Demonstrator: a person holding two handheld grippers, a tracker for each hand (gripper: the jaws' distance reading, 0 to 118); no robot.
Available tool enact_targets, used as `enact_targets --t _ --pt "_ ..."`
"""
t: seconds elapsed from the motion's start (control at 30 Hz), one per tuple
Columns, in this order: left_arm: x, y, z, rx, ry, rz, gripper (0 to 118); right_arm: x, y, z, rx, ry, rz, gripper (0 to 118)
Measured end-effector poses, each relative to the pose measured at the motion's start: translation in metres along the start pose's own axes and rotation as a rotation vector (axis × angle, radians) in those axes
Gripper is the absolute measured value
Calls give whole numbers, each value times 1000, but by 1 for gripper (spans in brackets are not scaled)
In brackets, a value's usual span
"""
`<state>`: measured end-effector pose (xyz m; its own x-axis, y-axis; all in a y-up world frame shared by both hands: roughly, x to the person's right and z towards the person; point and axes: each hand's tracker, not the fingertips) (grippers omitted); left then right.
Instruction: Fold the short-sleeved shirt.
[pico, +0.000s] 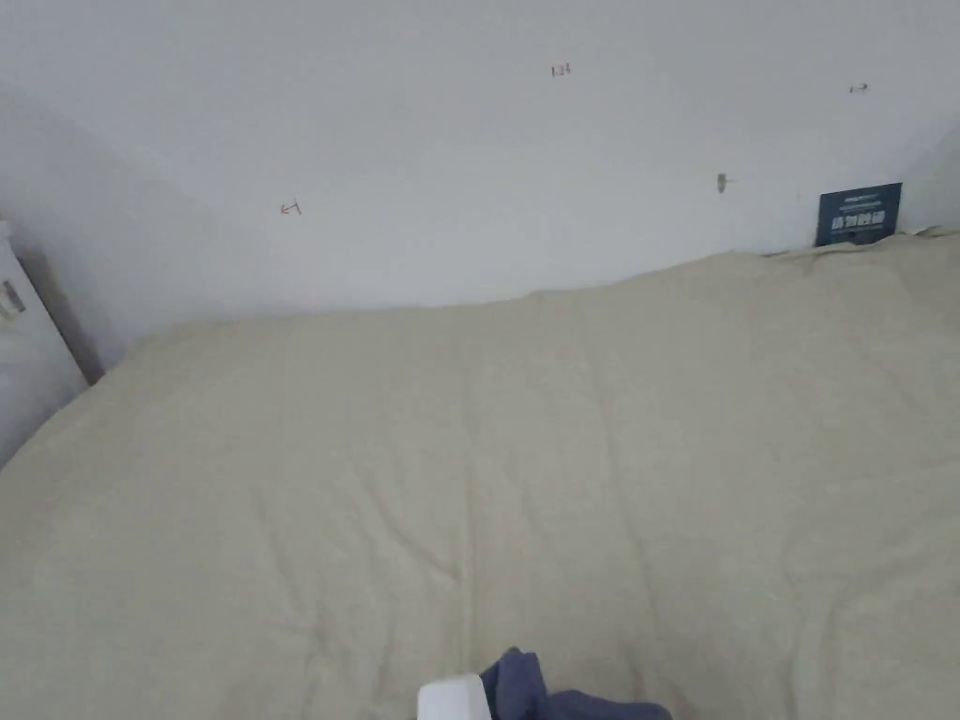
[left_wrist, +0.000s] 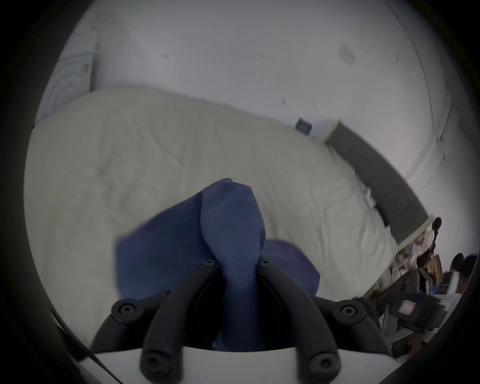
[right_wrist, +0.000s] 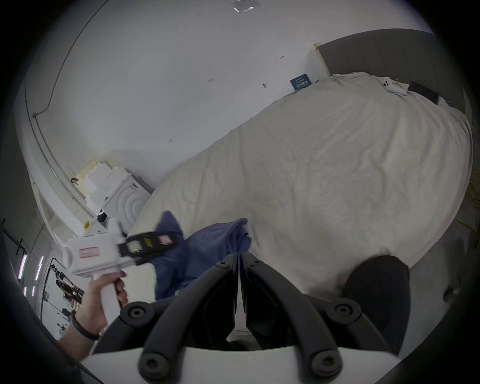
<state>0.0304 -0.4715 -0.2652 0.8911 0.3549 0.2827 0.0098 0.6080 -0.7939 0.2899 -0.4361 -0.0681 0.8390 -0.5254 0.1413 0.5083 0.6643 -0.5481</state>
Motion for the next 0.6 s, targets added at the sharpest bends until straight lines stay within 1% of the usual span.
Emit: enact_targets --t 0.03,0.1,0.13,0.17,0.2,0.23,0.27,0.3,0.4,0.43,0.5,0.53,0.57,0.6 --pt "6 -7 -12 -17 -17 -24 20 3 0 3 11 -27 0 2" --pt "16 -19 -38 -53 32 -93 27 10 1 7 23 -48 -18 2" --pt "16 -24 -37 -27 49 -111 28 14 1 8 25 -50 -32 2" --pt "16 -26 -38 12 24 -137 28 16 0 8 28 -47 -49 2" --pt "15 -23 -36 19 19 -157 36 18 -1 9 33 -43 -60 2" --pt "13 -18 -32 -9 -18 -149 41 20 -1 8 32 -41 -66 2" --pt "8 -10 -19 -40 -68 -110 48 20 -1 8 33 -39 -69 2" --pt "2 -4 -2 -22 -111 -51 55 19 -1 8 32 -36 -69 2" --pt "-21 11 50 163 -278 118 60 18 -1 7 33 -24 -68 2" --pt "-30 14 58 195 -322 174 65 18 -1 7 32 -18 -68 2" --pt "-50 12 65 244 -381 343 72 17 0 6 30 -7 -69 2" --pt "-57 12 63 252 -409 406 71 17 0 6 30 -2 -70 2" --pt "-64 9 52 206 -440 442 66 16 0 6 30 0 -71 2" --pt "-67 4 39 154 -428 456 45 16 0 6 29 2 -71 2"
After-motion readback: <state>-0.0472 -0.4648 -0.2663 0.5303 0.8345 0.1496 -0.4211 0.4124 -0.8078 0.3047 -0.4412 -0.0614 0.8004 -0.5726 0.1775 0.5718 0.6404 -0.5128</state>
